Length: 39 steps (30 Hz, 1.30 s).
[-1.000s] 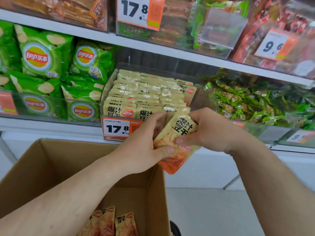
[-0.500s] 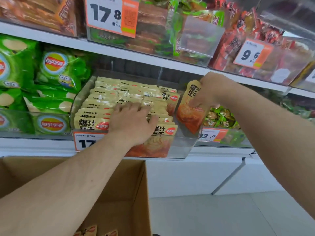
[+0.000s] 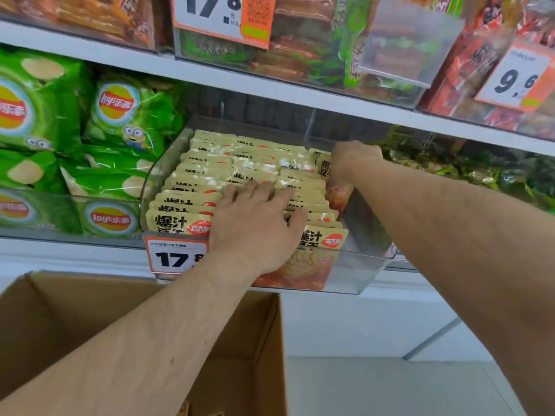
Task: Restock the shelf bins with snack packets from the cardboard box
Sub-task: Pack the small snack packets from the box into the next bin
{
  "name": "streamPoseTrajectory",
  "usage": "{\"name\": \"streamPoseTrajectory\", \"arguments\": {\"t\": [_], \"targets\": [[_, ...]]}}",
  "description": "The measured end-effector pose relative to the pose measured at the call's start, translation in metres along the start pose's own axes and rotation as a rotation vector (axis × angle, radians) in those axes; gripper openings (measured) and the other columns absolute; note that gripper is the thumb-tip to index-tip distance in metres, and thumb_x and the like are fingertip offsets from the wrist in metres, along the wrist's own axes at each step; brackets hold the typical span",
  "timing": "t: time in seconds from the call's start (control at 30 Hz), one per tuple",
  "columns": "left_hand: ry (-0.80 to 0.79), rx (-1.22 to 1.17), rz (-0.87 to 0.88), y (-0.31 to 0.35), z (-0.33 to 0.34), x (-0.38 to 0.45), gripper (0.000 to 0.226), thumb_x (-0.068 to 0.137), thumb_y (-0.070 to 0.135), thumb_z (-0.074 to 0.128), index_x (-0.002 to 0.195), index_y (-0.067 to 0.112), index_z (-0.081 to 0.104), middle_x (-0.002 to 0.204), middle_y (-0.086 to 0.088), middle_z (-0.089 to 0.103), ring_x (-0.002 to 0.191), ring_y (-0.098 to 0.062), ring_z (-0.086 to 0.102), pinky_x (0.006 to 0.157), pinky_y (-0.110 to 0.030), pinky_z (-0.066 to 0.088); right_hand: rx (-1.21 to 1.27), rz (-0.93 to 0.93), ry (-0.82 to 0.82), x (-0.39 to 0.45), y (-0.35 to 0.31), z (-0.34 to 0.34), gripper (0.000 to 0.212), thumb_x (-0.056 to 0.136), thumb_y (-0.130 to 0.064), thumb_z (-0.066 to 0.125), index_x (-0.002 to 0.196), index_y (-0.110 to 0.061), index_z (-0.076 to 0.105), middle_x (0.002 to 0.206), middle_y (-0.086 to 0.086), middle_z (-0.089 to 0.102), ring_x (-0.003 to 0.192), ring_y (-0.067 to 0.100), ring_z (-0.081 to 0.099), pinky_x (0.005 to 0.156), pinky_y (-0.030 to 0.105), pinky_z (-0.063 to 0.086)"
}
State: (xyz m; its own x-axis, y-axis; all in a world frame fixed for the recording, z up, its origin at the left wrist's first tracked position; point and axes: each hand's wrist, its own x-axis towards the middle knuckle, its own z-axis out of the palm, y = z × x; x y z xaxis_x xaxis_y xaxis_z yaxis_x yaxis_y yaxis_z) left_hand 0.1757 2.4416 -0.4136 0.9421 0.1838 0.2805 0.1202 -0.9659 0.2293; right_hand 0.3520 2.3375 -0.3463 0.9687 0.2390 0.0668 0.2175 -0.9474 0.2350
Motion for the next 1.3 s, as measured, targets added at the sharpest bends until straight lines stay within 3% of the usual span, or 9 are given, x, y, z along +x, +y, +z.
{"name": "streamPoseTrajectory", "arguments": {"t": [0.07, 0.17, 0.37, 0.47, 0.57, 0.7, 1.03, 1.2, 1.3], "targets": [[0.002, -0.006, 0.005, 0.0, 0.0, 0.0, 0.058, 0.099, 0.058, 0.014, 0.152, 0.039, 0.025, 0.161, 0.005, 0.026, 0.15, -0.019, 0.017, 0.122, -0.047, 0.007, -0.077, -0.02, 0.021, 0.005, -0.002, 0.007, 0.045, 0.082, -0.033, 0.078, 0.12, -0.014, 0.062, 0.111, 0.007, 0.066, 0.106, 0.028, 0.061, 0.085, 0.04, 0.044], [0.01, -0.013, 0.0, 0.0, 0.001, -0.001, 0.057, 0.098, 0.056, 0.014, 0.152, 0.039, 0.025, 0.161, 0.006, 0.025, 0.15, -0.018, 0.016, 0.122, -0.046, 0.006, -0.185, -0.064, 0.101, 0.01, -0.002, 0.014, 0.028, 0.09, -0.019, 0.064, 0.118, -0.014, 0.064, 0.116, 0.007, 0.067, 0.108, 0.028, 0.063, 0.08, 0.037, 0.042], [0.017, -0.026, 0.005, -0.001, 0.002, 0.0, 0.057, 0.099, 0.055, 0.016, 0.153, 0.039, 0.024, 0.162, 0.006, 0.024, 0.15, -0.018, 0.015, 0.122, -0.046, 0.004, -0.42, -0.205, 0.248, 0.01, -0.005, 0.024, 0.022, 0.094, -0.008, 0.053, 0.107, -0.015, 0.069, 0.11, 0.008, 0.07, 0.104, 0.028, 0.065, 0.09, 0.037, 0.044], [0.012, -0.031, 0.005, -0.001, 0.002, -0.001, 0.056, 0.099, 0.055, 0.017, 0.152, 0.038, 0.025, 0.162, 0.005, 0.025, 0.15, -0.019, 0.015, 0.122, -0.046, 0.004, -0.474, -0.253, 0.255, 0.008, -0.005, 0.026, 0.021, 0.094, -0.007, 0.053, 0.106, -0.013, 0.068, 0.109, 0.01, 0.07, 0.103, 0.029, 0.065, 0.087, 0.037, 0.046], [0.015, -0.036, 0.005, -0.001, 0.002, -0.001, 0.056, 0.1, 0.055, 0.017, 0.153, 0.037, 0.025, 0.161, 0.004, 0.025, 0.15, -0.019, 0.015, 0.122, -0.046, 0.004, -0.42, -0.256, 0.248, 0.01, -0.004, 0.026, 0.023, 0.092, -0.005, 0.056, 0.112, -0.01, 0.065, 0.109, 0.014, 0.069, 0.1, 0.032, 0.066, 0.081, 0.038, 0.051], [0.006, -0.036, 0.003, -0.001, 0.002, -0.001, 0.057, 0.099, 0.055, 0.017, 0.153, 0.037, 0.024, 0.162, 0.004, 0.024, 0.15, -0.019, 0.015, 0.122, -0.046, 0.003, -0.329, -0.22, 0.213, 0.014, -0.003, 0.031, 0.056, 0.087, -0.002, 0.062, 0.138, -0.003, 0.039, 0.126, 0.024, 0.054, 0.111, 0.041, 0.059, 0.081, 0.044, 0.05], [-0.005, -0.052, 0.007, -0.001, 0.0, -0.001, 0.057, 0.099, 0.056, 0.017, 0.153, 0.037, 0.024, 0.162, 0.004, 0.024, 0.151, -0.019, 0.013, 0.122, -0.046, 0.003, -0.229, -0.172, 0.218, 0.007, 0.0, 0.028, 0.066, 0.08, -0.001, 0.073, 0.134, -0.004, 0.036, 0.125, 0.024, 0.049, 0.11, 0.042, 0.058, 0.07, 0.043, 0.047], [0.009, -0.163, 0.023, 0.0, -0.008, -0.004, 0.059, 0.098, 0.059, 0.026, 0.152, 0.035, 0.031, 0.16, 0.004, 0.03, 0.149, -0.017, 0.02, 0.123, -0.044, 0.001, -0.169, -0.163, 0.276, -0.026, 0.011, 0.008, 0.06, 0.084, -0.002, 0.071, 0.135, -0.004, 0.039, 0.122, 0.022, 0.051, 0.106, 0.043, 0.06, 0.068, 0.042, 0.047], [0.184, -0.518, 0.016, -0.002, -0.026, -0.017, 0.048, 0.097, 0.044, 0.048, 0.141, 0.023, 0.05, 0.145, 0.005, 0.051, 0.136, -0.011, 0.039, 0.124, -0.037, 0.004, 0.055, -0.152, 0.38, -0.063, 0.012, -0.009, 0.039, 0.088, -0.01, 0.066, 0.122, -0.006, 0.048, 0.115, 0.018, 0.056, 0.1, 0.039, 0.06, 0.068, 0.039, 0.044]]}}
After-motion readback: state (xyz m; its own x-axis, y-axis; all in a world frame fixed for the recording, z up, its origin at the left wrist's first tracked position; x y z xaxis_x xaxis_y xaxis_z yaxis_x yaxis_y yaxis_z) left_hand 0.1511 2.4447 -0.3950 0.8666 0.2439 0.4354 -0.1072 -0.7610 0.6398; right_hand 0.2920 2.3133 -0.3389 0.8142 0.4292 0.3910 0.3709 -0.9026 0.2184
